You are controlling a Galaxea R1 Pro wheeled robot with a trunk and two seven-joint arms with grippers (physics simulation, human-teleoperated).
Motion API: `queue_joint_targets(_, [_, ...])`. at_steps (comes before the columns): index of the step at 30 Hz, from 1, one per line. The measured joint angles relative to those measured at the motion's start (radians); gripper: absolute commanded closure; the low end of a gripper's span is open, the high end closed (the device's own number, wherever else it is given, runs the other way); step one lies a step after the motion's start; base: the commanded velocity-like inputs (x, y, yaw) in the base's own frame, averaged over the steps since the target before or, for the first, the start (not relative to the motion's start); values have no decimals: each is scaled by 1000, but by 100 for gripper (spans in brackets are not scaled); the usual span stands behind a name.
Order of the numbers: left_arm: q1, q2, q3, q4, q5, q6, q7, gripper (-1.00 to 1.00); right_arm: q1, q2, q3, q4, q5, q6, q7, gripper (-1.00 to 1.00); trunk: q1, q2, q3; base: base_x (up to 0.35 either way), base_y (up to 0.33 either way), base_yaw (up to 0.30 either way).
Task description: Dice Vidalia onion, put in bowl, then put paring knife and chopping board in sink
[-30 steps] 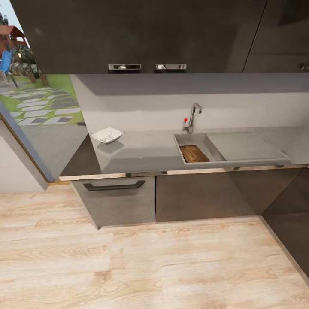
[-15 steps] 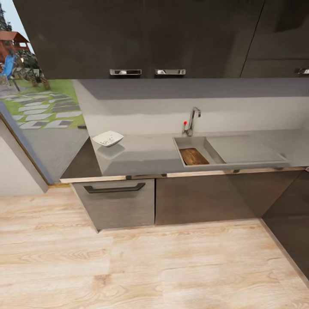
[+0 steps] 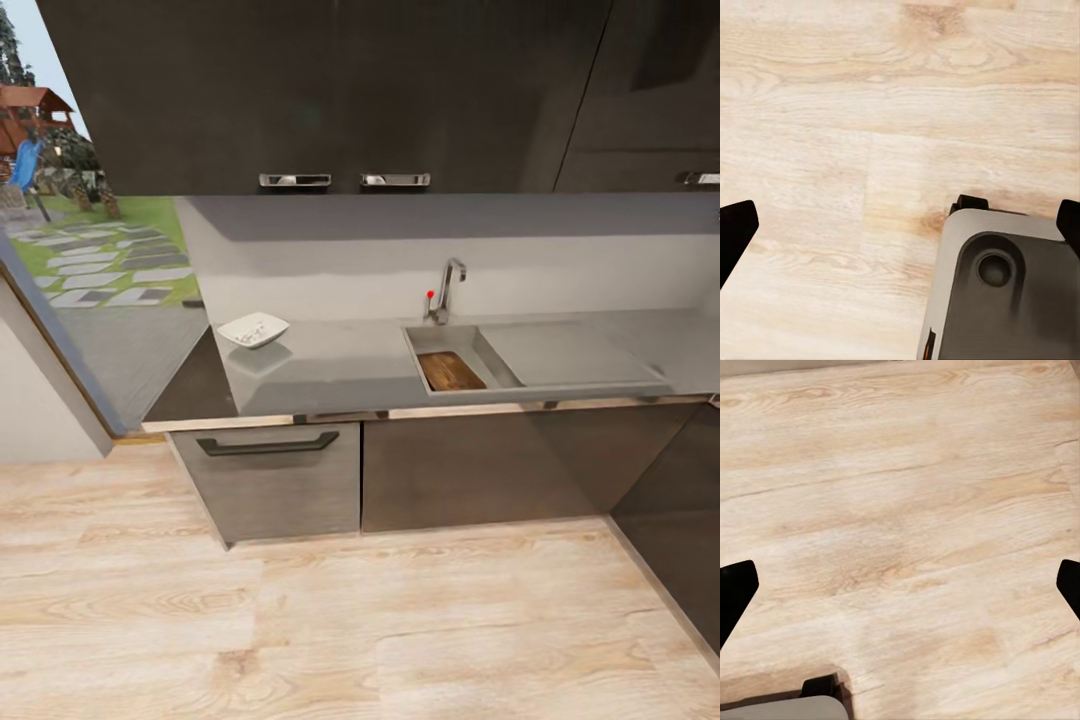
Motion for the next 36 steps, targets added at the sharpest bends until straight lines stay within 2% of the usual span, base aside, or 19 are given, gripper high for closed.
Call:
queue_joint_targets(33, [1,-2,0,26,-1,0,0,-100,0,3,1,2,1,6,0,-100,0,0,50,0,0,0])
queue_joint_targets(34, [1,-16,-2,40,0,0,0,-100,0,16,4,3,3,36,-1,-100,0,0,50,0,0,0])
queue_joint_targets(35, [2,-42,-4,140,3,1,0,-100,1,33,4,4,4,272,-1,-100,0,0,50,0,0,0])
queue_joint_targets(36, [3,-52,-1,262,6,4,1,-100,1,40,3,5,1,460,1,-100,0,0,50,0,0,0])
